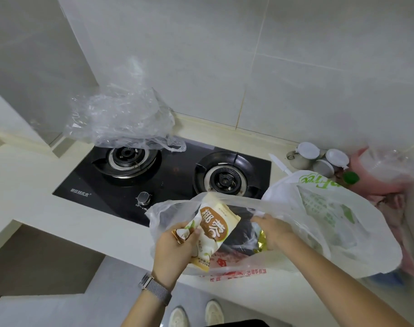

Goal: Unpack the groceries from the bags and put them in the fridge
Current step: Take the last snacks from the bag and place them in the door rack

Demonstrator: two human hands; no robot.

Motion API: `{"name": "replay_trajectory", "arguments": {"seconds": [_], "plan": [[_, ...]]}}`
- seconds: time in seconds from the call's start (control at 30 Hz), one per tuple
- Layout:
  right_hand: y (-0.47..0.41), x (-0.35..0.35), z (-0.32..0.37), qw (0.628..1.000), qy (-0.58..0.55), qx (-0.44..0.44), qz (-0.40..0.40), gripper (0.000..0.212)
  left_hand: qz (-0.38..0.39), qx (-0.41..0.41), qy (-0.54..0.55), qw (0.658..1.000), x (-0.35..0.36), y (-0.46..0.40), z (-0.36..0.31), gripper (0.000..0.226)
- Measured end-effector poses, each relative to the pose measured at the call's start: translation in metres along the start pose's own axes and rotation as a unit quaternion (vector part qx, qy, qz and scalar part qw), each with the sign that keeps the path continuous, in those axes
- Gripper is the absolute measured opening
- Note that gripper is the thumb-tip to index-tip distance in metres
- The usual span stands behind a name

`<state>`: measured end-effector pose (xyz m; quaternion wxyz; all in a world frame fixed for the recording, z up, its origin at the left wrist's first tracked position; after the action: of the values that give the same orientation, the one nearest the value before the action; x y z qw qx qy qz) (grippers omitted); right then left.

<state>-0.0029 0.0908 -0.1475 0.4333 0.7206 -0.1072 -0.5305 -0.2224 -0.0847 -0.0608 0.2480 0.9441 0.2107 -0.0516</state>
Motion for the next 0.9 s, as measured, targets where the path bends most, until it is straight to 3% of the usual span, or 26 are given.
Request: {"name": "replay_trajectory", "arguments": {"seconds": [0.13, 0.3, 0.4, 0.53, 0.73, 0.9], "plan": [[0.004, 0.003, -0.003, 0.997, 0.074, -0.02, -0.012, 0.068, 0.001, -0.003, 0.029, 1.0, 0.001, -0.003, 0.011, 0.017], [0.002, 0.022, -0.009, 0.997, -0.038, -0.063, 0.018, 0.03, 0.023, -0.01, 0.066, 0.998, 0.007, -0.006, 0.014, 0.012], [0.007, 0.022, -0.009, 0.996, 0.013, -0.088, -0.007, 0.037, 0.043, -0.014, 0.094, 0.995, 0.015, -0.006, 0.014, 0.016], [0.009, 0.033, -0.028, 0.999, -0.035, -0.023, 0.004, 0.042, 0.052, -0.041, 0.159, 0.985, 0.025, -0.004, 0.017, 0.018], [0.014, 0.038, -0.025, 0.999, 0.032, -0.007, -0.02, 0.039, 0.073, -0.078, 0.226, 0.968, 0.034, 0.007, 0.022, 0.019], [0.009, 0.045, -0.024, 0.991, 0.134, 0.012, 0.009, 0.036, 0.072, -0.081, 0.232, 0.967, 0.035, 0.013, 0.024, 0.02]]}}
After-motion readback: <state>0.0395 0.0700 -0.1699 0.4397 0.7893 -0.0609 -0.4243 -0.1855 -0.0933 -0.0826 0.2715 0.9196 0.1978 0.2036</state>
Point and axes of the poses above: each hand's wrist, its own y-axis away from the middle knuckle, its own x-axis out of the palm, z = x × y, the point moved 9 cm from there along -y, towards the middle knuckle, and after that the axes turned 8 degrees about z, right-handed, at the moved point
